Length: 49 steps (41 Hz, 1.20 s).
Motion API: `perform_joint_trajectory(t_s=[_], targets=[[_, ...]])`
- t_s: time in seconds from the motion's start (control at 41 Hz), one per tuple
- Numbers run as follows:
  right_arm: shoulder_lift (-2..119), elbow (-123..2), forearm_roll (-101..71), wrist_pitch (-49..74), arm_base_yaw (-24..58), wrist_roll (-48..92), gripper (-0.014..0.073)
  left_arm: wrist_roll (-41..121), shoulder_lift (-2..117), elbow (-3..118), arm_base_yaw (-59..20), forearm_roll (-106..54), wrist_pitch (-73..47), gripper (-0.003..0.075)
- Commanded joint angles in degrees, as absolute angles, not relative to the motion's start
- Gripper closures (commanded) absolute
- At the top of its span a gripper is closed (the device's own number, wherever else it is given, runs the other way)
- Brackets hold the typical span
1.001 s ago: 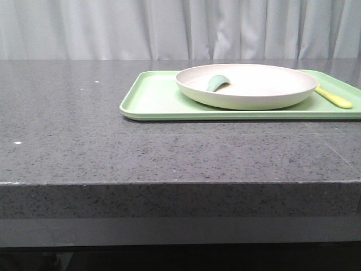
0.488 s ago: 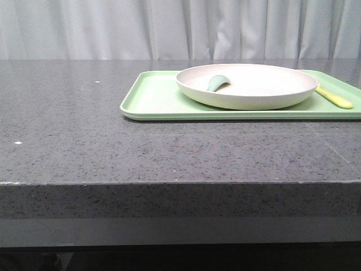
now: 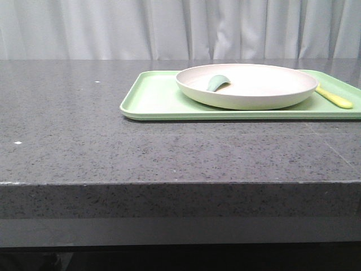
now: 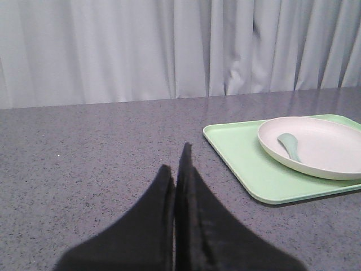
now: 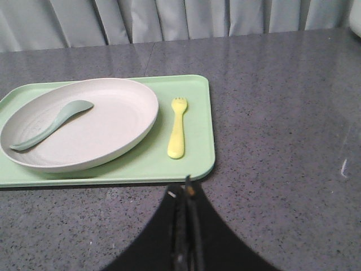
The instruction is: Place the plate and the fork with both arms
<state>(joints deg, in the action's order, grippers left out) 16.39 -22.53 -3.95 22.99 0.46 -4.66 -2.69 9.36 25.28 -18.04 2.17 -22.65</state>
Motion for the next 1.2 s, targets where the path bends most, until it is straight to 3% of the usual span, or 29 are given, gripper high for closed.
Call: perform_joint_trajectory(t_s=[0.0, 0.513, 0.879, 1.172], targets=[[16.7, -24.1, -3.4, 17.8, 0.3, -4.0, 0.0661, -3.1, 10.1, 26.9, -17.9, 2.3, -18.2, 0.0738], [16.7, -24.1, -3.4, 17.8, 0.3, -4.0, 0.0661, -3.1, 9.4, 25.9, -17.5, 2.3, -18.2, 0.0738], [16.7, -24.1, -3.4, 17.8, 0.3, -4.0, 0.0661, -3.1, -1.8, 12.3, -3.9, 0.3, -17.9, 0.0738], [16.7, -24.1, -3.4, 17.8, 0.3, -4.0, 0.0661, -3.1, -1.6, 2.7, -2.2, 0.0, -7.1, 0.0738]])
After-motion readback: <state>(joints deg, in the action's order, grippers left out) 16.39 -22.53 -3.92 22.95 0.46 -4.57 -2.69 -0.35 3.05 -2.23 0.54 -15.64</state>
